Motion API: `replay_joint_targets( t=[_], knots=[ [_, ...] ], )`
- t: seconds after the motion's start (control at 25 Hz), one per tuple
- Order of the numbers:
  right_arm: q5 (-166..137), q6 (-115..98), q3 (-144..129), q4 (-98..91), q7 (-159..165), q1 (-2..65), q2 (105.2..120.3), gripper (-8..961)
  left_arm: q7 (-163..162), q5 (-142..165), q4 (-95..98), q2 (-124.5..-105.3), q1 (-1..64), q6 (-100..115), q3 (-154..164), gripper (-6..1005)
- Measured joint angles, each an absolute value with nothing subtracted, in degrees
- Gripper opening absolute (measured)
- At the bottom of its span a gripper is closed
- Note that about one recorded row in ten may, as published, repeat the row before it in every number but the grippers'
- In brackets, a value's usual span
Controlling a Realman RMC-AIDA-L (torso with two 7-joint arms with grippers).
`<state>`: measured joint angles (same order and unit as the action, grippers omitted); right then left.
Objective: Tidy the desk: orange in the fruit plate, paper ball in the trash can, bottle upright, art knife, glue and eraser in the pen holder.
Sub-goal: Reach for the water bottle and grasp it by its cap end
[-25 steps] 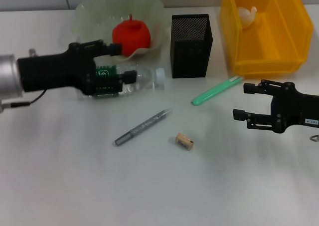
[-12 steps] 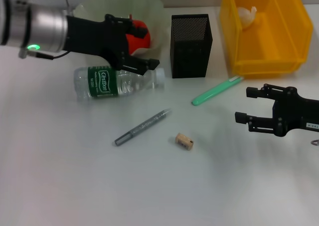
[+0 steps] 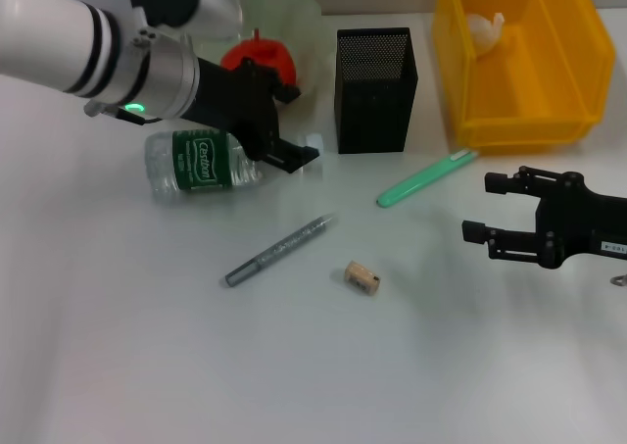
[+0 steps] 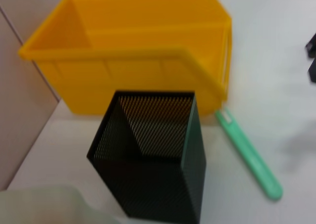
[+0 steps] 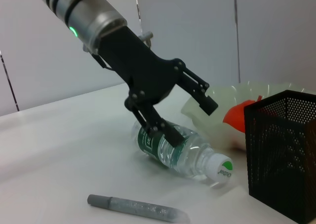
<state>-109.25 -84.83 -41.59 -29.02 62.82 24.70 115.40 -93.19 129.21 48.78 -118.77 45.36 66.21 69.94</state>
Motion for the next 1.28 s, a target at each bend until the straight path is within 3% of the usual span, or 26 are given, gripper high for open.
replay_joint_targets(
  t=[1.28],
  knots=[
    [-109.25, -84.81, -41.74, -29.00, 63.48, 24.98, 115.93, 766, -98.23, 132.14, 45.89, -119.18, 46.04, 51.29, 87.60, 797]
  ],
)
